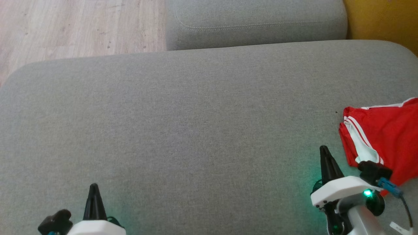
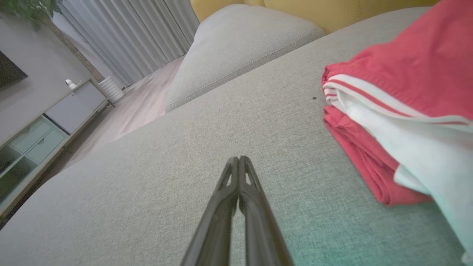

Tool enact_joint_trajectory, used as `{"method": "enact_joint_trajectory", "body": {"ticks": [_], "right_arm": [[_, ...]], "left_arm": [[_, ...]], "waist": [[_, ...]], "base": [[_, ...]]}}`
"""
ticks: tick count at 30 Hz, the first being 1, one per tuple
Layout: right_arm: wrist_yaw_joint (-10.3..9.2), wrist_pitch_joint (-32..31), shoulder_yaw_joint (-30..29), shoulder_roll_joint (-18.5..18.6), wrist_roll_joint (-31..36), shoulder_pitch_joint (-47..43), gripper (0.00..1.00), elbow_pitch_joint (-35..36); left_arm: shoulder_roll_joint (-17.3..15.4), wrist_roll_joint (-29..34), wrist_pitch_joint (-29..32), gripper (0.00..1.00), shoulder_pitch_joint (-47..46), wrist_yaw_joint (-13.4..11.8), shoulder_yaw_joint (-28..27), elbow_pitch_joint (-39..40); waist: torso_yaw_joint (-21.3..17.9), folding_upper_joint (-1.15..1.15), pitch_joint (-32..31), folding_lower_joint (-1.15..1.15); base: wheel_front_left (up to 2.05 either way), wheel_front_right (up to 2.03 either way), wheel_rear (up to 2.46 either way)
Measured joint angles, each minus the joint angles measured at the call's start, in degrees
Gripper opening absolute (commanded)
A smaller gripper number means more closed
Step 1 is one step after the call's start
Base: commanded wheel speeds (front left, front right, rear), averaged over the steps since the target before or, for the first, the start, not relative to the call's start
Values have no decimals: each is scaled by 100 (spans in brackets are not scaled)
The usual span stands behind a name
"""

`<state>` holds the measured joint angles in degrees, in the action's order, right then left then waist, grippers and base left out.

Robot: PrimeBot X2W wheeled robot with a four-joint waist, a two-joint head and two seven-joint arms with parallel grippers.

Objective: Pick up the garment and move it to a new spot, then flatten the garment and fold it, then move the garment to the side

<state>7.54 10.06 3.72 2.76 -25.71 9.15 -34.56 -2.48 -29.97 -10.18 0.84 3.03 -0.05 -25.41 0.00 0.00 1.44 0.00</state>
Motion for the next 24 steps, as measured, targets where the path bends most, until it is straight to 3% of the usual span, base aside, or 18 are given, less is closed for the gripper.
{"method": "enact_joint_trajectory", "body": {"ticks": [24], "right_arm": [[0,-412,-271,-1,-1649,-40,0,448]], "left_arm": [[1,-1545,414,0,-68,104,-126,227]], "waist": [[0,0,-32,0]], "base": [[0,0,0]]}}
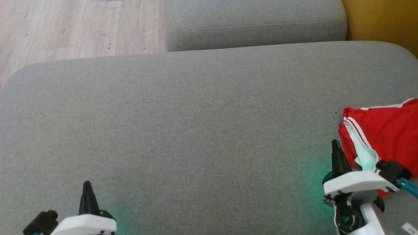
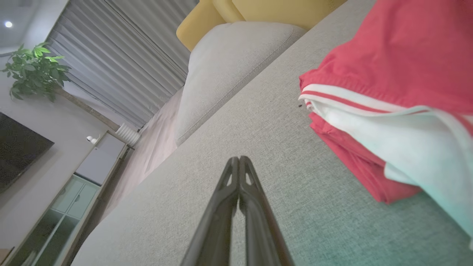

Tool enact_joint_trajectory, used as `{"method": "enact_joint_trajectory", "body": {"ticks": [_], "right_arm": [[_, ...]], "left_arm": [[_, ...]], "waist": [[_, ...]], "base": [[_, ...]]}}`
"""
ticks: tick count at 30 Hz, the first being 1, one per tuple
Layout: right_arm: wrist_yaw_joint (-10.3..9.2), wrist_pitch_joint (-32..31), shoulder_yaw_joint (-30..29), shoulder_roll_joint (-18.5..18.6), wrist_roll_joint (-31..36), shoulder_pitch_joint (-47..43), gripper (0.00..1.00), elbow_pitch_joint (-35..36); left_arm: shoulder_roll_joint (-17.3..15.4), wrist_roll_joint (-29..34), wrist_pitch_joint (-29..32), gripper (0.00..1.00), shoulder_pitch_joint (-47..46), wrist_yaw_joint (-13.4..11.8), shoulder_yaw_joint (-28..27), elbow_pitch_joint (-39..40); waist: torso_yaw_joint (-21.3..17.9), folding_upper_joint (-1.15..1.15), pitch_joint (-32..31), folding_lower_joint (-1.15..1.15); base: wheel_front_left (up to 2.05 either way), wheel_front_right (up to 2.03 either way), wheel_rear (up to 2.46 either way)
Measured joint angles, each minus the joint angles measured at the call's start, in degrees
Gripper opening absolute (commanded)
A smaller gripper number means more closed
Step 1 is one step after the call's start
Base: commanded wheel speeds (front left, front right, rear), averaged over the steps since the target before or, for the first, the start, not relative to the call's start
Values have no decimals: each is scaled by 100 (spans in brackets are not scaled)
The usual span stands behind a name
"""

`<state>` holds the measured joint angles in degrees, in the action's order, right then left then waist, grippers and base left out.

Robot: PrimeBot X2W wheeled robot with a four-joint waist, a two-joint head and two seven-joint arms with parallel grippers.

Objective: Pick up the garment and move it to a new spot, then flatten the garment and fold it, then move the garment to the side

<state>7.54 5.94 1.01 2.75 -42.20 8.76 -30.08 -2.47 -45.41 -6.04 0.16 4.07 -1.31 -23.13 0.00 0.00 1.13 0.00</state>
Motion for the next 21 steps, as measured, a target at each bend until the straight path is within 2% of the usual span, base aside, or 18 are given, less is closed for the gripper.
{"method": "enact_joint_trajectory", "body": {"ticks": [21], "right_arm": [[-1,-346,-244,-1,-1393,-138,0,382]], "left_arm": [[0,-1306,354,0,-108,75,-67,192]], "waist": [[0,0,-27,0]], "base": [[0,0,0]]}}
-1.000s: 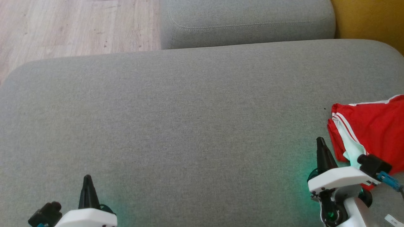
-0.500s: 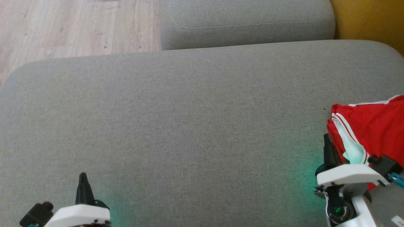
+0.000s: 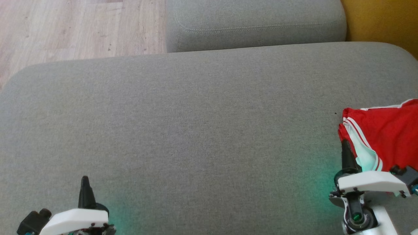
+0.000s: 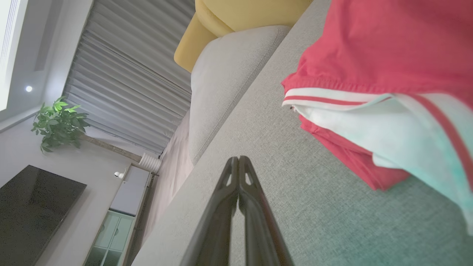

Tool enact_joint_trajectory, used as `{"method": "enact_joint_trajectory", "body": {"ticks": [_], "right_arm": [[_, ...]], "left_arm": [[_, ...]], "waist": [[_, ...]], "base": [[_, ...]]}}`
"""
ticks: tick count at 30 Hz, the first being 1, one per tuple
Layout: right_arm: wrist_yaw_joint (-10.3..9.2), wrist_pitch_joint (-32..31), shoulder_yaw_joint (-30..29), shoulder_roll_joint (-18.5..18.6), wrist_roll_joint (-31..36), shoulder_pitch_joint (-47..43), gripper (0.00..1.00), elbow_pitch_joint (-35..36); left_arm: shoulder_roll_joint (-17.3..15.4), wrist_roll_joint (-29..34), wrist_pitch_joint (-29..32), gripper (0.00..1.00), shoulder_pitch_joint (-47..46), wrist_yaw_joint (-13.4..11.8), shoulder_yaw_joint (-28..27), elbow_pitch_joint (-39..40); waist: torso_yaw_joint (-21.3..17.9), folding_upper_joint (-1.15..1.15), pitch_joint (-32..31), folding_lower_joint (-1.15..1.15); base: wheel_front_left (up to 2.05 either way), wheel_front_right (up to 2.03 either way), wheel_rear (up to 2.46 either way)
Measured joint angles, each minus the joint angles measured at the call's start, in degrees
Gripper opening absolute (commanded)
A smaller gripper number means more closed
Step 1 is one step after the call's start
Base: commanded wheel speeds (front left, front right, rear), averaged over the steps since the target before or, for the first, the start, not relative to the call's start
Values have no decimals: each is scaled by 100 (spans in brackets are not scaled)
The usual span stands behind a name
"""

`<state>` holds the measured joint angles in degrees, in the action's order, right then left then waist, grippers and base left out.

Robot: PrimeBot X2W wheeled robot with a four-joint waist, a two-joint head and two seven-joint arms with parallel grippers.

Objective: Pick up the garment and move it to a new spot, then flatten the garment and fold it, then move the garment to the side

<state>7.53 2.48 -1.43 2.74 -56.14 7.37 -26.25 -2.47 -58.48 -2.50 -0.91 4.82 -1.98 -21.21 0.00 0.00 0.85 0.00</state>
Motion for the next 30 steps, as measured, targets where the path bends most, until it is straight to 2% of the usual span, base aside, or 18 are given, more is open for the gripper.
{"method": "enact_joint_trajectory", "body": {"ticks": [30], "right_arm": [[0,-481,-331,-4,-1967,-127,0,548]], "left_arm": [[1,-1849,472,0,-119,119,-157,293]], "waist": [[0,0,-38,0]], "base": [[0,0,0]]}}
